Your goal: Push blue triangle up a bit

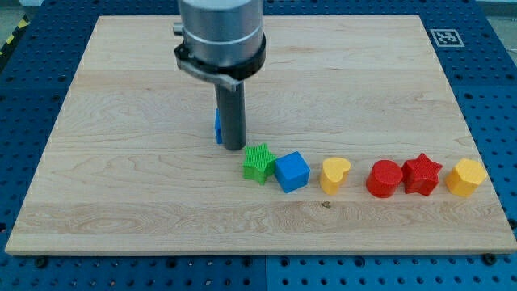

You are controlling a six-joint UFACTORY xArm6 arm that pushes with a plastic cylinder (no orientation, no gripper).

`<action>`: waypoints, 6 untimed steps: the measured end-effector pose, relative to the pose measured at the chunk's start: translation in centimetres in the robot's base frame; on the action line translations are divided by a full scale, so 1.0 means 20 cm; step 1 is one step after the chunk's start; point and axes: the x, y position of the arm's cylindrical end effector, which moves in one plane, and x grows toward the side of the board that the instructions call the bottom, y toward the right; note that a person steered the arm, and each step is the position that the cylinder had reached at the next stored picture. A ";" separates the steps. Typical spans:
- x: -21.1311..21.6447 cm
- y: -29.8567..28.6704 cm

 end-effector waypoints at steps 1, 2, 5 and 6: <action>-0.14 0.00; -0.20 -0.02; -0.23 -0.09; -0.37 -0.09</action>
